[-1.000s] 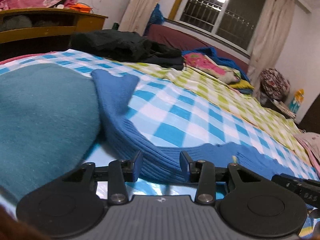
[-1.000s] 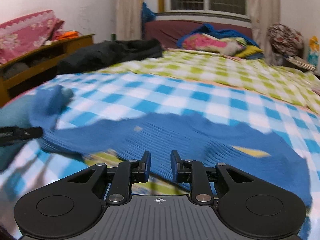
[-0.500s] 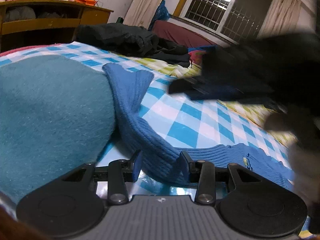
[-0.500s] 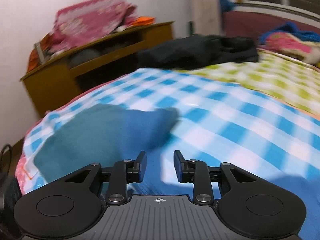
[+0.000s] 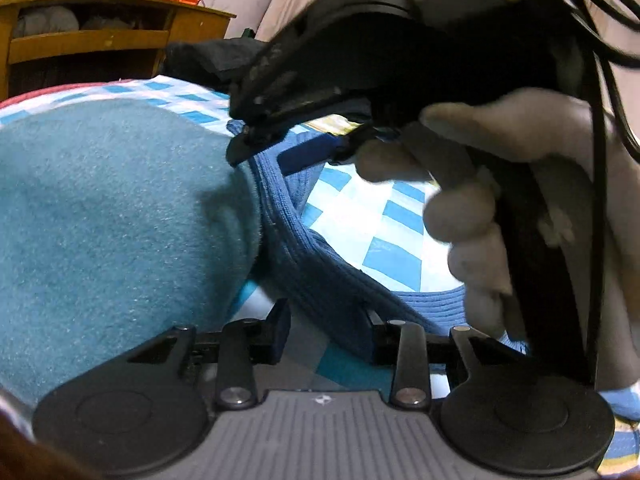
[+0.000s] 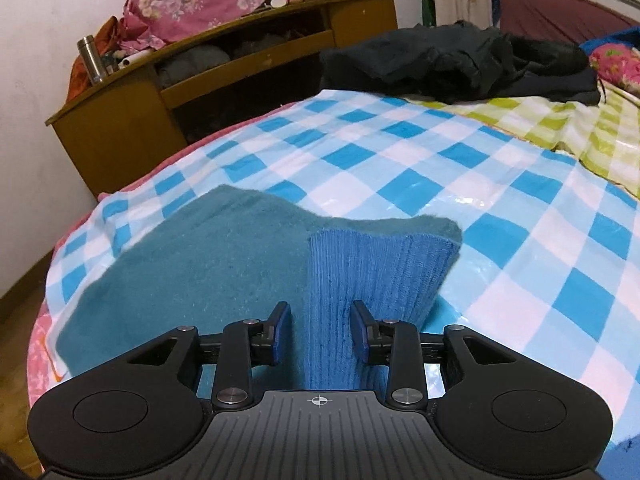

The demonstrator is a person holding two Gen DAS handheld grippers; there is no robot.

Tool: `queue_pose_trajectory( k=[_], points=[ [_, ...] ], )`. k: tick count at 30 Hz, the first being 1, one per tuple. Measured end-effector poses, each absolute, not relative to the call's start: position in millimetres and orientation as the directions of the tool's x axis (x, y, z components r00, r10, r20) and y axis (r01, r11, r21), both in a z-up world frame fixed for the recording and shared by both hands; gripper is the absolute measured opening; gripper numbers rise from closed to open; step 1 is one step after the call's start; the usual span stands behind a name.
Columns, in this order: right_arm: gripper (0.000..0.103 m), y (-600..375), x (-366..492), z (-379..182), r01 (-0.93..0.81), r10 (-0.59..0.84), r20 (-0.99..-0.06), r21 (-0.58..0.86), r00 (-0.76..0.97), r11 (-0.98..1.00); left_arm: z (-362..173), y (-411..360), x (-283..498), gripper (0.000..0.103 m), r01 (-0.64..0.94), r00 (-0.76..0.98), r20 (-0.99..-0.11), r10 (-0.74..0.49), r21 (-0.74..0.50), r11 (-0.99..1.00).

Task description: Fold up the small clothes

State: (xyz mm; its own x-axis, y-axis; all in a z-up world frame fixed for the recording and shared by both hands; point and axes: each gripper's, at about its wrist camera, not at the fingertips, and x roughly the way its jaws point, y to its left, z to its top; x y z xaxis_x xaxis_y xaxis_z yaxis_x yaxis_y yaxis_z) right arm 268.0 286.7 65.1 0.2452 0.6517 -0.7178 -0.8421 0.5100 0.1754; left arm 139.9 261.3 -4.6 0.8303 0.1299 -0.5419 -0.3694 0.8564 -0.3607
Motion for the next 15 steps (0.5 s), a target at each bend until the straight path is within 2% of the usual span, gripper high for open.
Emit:
queue_pose_trajectory(
  k=[2,4,5,15],
  points=[
    [0.029,287.9,267.6,66.2,-0.842,0.646,-0.718,0.162,0.257,0.515,-4.4,259.8,140.2,0.042,-0.367,0.832,-0.54,0.131,-0.357,0.859],
    [0.011,285.4,266.0,67.6,-0.842,0.645,-0.716,0.154,0.266,0.517,-4.6,259.2,140.4,0.042,-0.366,0.833,-0.538,0.131,-0.357,0.859],
    [0.008,282.5,265.0,69.3,-0.841,0.642,-0.715,0.144,0.276,0.521,-4.0,260.0,138.5,0.042,-0.365,0.834,-0.536,0.131,-0.358,0.859],
    [0.005,189.8,284.1,126.9,-0.744,0.681,-0.595,0.197,0.427,0.639,-1.1,243.8,134.3,0.048,-0.321,0.851,-0.511,0.119,-0.328,0.889]
  ],
)
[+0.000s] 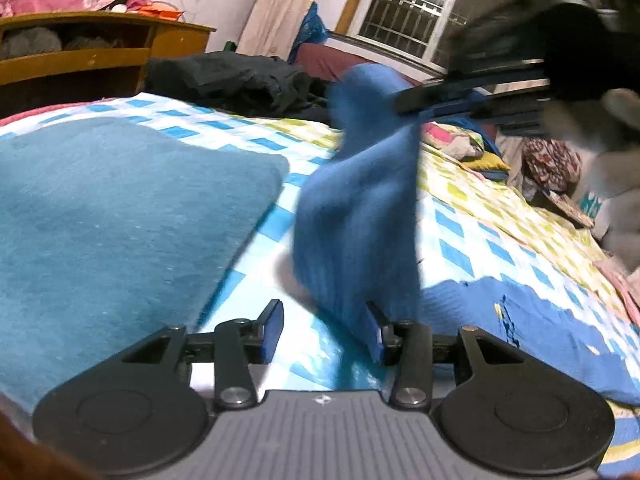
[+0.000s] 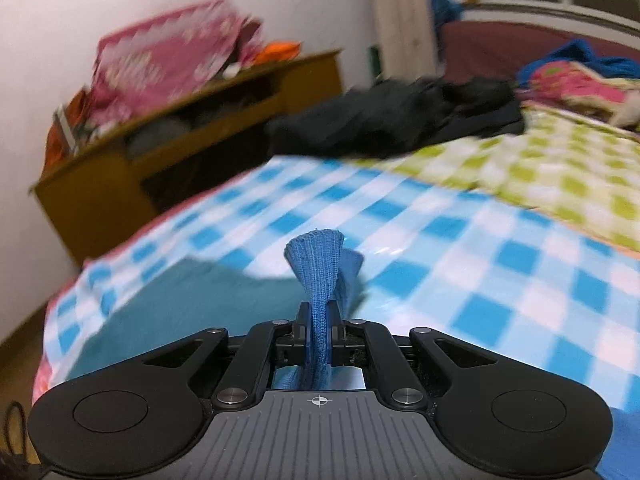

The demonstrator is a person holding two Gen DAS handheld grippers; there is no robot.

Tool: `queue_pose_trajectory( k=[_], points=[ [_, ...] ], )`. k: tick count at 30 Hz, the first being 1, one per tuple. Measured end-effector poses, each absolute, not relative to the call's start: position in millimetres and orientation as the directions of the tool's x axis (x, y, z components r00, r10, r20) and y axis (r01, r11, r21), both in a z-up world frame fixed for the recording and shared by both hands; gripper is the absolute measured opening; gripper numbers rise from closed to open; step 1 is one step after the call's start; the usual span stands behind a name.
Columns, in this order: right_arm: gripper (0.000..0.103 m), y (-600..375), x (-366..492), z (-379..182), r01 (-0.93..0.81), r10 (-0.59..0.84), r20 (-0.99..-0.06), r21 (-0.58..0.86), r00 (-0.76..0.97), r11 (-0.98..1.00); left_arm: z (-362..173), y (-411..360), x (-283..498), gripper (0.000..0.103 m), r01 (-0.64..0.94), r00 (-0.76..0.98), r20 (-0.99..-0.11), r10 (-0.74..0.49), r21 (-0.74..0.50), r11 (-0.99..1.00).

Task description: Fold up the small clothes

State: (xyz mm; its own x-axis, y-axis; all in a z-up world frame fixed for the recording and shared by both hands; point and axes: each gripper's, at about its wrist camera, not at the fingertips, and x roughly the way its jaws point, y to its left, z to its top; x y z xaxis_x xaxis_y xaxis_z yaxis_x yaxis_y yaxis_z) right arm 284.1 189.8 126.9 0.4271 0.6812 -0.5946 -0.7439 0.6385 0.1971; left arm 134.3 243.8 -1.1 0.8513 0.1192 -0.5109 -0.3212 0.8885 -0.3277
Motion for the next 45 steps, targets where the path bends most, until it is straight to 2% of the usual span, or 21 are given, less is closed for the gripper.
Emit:
queue_pose_trajectory(
  k=[12,22,25,27,31,41,45],
  points=[
    [0.005,10.0,311.1,166.4,-0.549,0.619,-0.467,0.296,0.631,0.782,2.0,186.5,145.7,0.049,-0.207,0.857,-0.512,0.06,-0.234,0.95],
    [0.005,-135.0,304.2,145.2,-0.368,0.521,-0.42,0.393,0.744,0.843,7.4,124.6,164.9,0.051,-0.093,0.844,-0.536,0.021,-0.108,0.99],
    [0.006,-171.0,295.2,115.4,-0.293,0.464,-0.448,0.4,0.765,0.869,8.6,111.8,170.3,0.052,-0.071,0.838,-0.546,0.019,-0.075,0.995],
    [0.006,-184.5,293.2,88.1,-0.245,0.425,-0.501,0.386,0.754,0.889,9.2,105.0,171.8,0.052,-0.063,0.832,-0.554,0.025,-0.049,0.997],
    [0.014,-204.3,291.1,44.4,-0.157,0.392,-0.569,0.417,0.723,0.895,13.3,99.3,172.1,0.052,-0.057,0.827,-0.561,0.04,-0.013,0.998],
    [0.018,-230.7,290.8,33.9,-0.091,0.43,-0.524,0.552,0.735,0.829,22.1,84.3,193.7,0.053,-0.039,0.832,-0.553,0.038,0.01,0.999],
    [0.012,-235.6,282.4,36.1,-0.081,0.434,-0.501,0.58,0.749,0.811,24.6,85.5,203.8,0.053,-0.054,0.843,-0.536,0.043,-0.004,0.999]
  ],
)
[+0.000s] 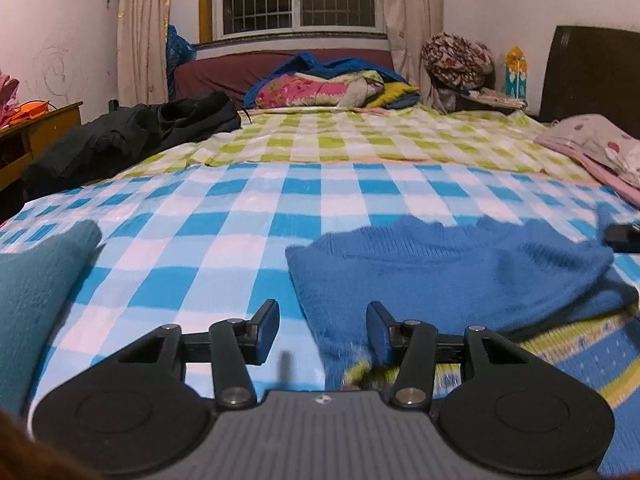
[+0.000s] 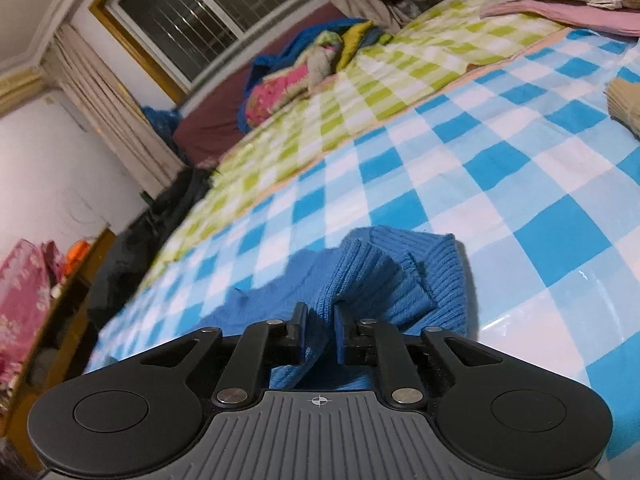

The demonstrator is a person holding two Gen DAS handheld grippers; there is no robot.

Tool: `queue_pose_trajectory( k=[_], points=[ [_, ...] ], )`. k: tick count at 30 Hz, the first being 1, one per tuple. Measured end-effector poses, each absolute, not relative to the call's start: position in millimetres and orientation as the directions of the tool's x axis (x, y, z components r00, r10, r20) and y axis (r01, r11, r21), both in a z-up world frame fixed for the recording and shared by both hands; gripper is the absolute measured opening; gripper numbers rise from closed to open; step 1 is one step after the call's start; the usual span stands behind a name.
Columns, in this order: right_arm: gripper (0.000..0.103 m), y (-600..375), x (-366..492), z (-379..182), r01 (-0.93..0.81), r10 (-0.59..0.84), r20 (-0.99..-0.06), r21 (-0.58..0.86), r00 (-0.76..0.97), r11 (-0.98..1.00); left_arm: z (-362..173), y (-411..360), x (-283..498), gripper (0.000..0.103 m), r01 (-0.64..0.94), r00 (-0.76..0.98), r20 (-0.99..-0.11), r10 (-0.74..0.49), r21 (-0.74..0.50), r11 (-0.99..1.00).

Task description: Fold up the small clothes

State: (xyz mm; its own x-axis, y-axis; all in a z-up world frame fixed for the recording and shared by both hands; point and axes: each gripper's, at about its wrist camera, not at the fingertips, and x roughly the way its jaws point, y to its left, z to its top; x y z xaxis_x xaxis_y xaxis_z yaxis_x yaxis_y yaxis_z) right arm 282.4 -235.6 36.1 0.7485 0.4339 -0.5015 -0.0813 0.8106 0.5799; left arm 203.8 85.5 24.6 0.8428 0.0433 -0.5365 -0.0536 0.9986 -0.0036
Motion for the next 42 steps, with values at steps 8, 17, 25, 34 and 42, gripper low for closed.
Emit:
queue_pose_trajectory(
  k=[8,17,25,34,42],
  points=[
    [0.018,-241.3,265.6,18.5,-0.036,0.358,-0.604,0.478,0.712,0.878,10.2,88.1,216.1,0.055,-0.051,0.799,-0.599,0.058,0.027,0.998],
    [0.031,-247.0,256.9,54.6,-0.041,0.24,-0.524,0.363,0.817,0.931,28.9,79.2,224.1,0.055,-0.03,0.836,-0.548,0.037,0.021,0.999],
    [0.026,-212.8,310.5,30.2,-0.136,0.203,-0.649,0.152,0.733,0.979,8.8,75.3,242.9,0.056,-0.018,0.806,-0.589,0.062,0.08,0.997],
    [0.008,-218.7,314.6,44.0,-0.114,0.203,-0.591,0.186,0.781,0.976,6.6,93.2,246.1,0.057,-0.085,0.804,-0.584,0.112,0.073,0.994],
    [0.022,-212.8,306.0,48.4,-0.192,0.187,-0.633,0.062,0.751,0.98,13.9,87.6,237.4,0.056,-0.042,0.817,-0.569,0.093,0.102,0.994]
  ],
)
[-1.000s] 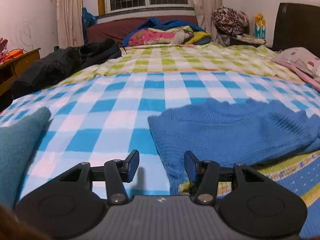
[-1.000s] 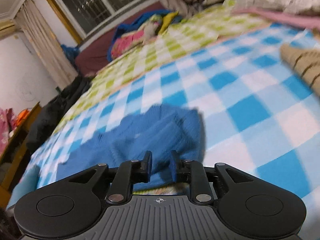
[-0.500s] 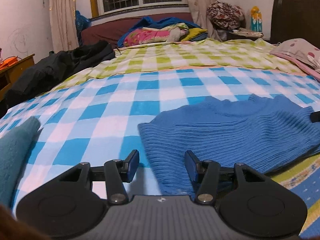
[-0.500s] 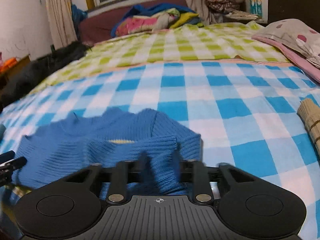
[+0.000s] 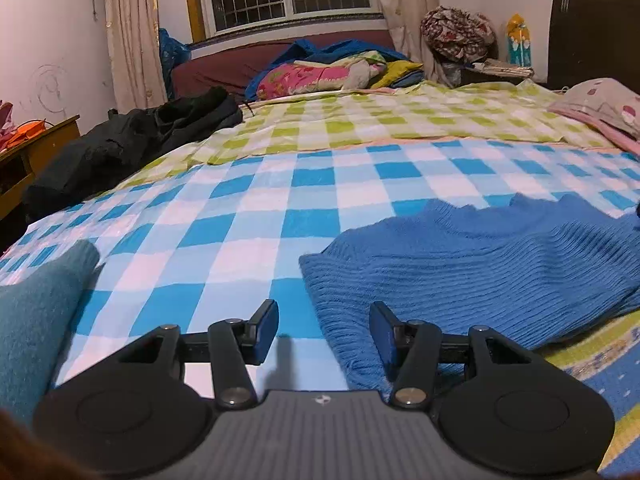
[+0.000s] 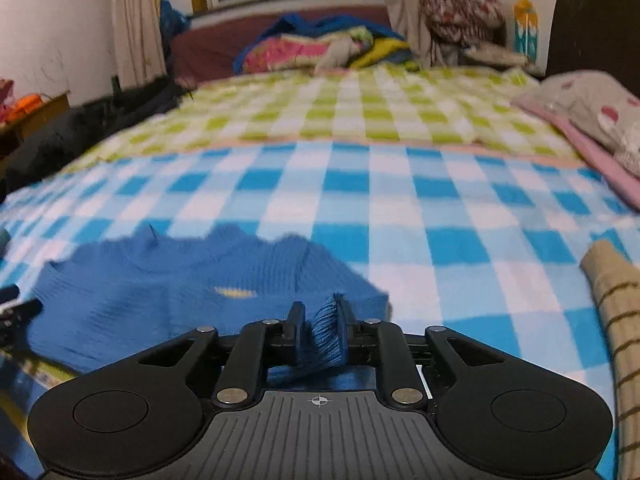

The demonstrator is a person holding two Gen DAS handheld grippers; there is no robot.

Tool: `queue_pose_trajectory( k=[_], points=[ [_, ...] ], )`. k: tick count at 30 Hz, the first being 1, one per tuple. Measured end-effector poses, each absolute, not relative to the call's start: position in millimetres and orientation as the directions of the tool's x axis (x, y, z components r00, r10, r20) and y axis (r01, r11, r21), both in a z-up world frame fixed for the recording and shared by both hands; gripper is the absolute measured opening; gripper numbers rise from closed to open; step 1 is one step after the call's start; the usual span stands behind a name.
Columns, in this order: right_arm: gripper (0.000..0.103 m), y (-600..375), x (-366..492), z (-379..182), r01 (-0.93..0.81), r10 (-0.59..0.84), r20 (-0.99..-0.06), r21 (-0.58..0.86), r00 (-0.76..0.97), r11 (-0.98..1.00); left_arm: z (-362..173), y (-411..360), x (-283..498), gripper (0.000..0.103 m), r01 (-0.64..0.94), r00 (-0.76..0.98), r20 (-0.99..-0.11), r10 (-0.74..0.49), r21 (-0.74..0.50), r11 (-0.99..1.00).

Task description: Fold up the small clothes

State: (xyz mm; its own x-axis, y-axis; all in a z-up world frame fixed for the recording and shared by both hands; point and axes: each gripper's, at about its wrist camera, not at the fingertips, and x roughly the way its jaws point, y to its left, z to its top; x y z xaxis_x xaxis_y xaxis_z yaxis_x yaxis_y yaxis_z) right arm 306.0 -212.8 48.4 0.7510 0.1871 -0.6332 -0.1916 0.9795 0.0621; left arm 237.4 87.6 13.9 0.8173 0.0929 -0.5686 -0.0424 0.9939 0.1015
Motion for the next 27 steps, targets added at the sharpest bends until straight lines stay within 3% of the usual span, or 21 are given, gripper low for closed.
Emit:
queue_pose_trajectory(
  k=[4,6,8,10,12,17,22,27],
  points=[
    [0.04,-206.6,319.4,50.2,-0.237,0.183,-0.637,0.001,0.749,0.972,15.3,83.0,240.7,0.056,-0.034,0.821,-0.565,0.085,0.099,0.994],
    [0.04,-203.7,329.5,40.1,-0.243,0.163,-0.664,-0.029,0.73,0.97,13.5,81.7,241.0,0.056,-0.03,0.82,-0.566,0.082,0.101,0.994],
    [0.036,-205.0,338.4,29.4,-0.251,0.173,-0.702,-0.009,0.691,0.968,11.1,80.9,240.7,0.056,-0.025,0.819,-0.568,0.082,0.107,0.994],
    [0.013,-207.7,338.1,26.0,-0.262,0.215,-0.705,0.042,0.676,0.964,9.5,81.6,240.3,0.056,-0.02,0.819,-0.568,0.079,0.109,0.994],
    [0.006,-207.1,333.5,30.1,-0.283,0.248,-0.694,0.066,0.676,0.957,10.4,82.8,239.9,0.056,-0.024,0.824,-0.561,0.081,0.108,0.994],
    [0.004,-210.4,335.9,47.8,-0.242,0.251,-0.619,0.101,0.744,0.965,9.2,86.7,243.2,0.056,-0.064,0.824,-0.555,0.111,0.103,0.993],
    [0.013,-208.2,344.5,33.8,-0.195,0.166,-0.68,0.035,0.714,0.98,7.1,85.8,237.5,0.057,-0.061,0.823,-0.553,0.13,0.142,0.988],
    [0.016,-218.4,315.0,46.5,-0.185,0.171,-0.627,0.044,0.76,0.982,13.5,87.0,226.7,0.056,-0.063,0.832,-0.539,0.13,0.14,0.988]
  ],
)
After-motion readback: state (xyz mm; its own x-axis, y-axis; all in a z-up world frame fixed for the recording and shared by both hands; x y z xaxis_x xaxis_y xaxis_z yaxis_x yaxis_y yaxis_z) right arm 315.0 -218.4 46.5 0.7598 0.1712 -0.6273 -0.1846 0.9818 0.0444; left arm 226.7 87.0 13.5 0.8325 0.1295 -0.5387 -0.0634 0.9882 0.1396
